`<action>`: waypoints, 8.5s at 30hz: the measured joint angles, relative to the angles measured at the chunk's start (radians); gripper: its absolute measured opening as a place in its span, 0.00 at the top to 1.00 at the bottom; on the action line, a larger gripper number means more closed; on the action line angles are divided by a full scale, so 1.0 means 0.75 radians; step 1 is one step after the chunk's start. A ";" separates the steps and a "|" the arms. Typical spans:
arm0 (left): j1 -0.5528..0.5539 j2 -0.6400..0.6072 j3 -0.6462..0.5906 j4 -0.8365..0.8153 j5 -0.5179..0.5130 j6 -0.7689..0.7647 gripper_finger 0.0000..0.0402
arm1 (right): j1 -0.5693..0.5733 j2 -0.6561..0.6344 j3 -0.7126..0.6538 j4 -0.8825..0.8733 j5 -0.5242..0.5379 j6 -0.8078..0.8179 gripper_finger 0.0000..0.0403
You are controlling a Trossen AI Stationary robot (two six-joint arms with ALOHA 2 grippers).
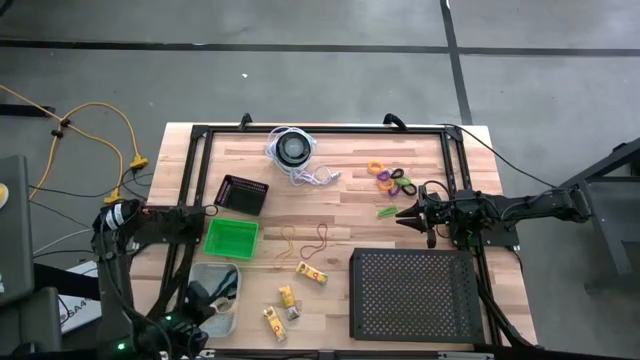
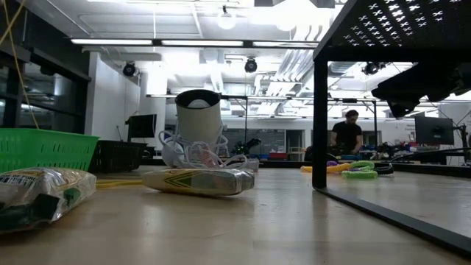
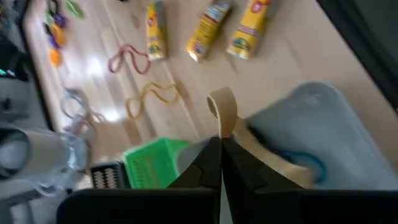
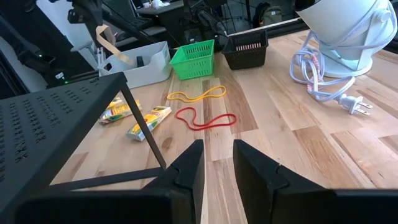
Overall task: Pick & Place Office Desk Supplies
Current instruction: Put the beige rubber band into the gray bin, then put the red rubber band into the gray bin
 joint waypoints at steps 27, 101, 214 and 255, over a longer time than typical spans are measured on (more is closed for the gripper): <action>0.004 0.000 -0.003 0.000 0.173 -0.113 0.86 | 0.000 0.000 0.000 0.001 0.000 0.000 0.82; 1.437 -0.006 -0.367 1.245 1.017 1.111 0.86 | 0.000 0.000 0.000 0.001 -0.001 0.000 0.82; 1.465 0.262 -0.290 1.170 0.568 -0.302 0.68 | 0.000 0.028 0.000 -0.005 -0.001 0.000 0.82; 1.349 0.347 -0.273 1.173 0.418 -0.148 0.68 | 0.000 0.030 0.000 -0.002 0.000 0.000 0.82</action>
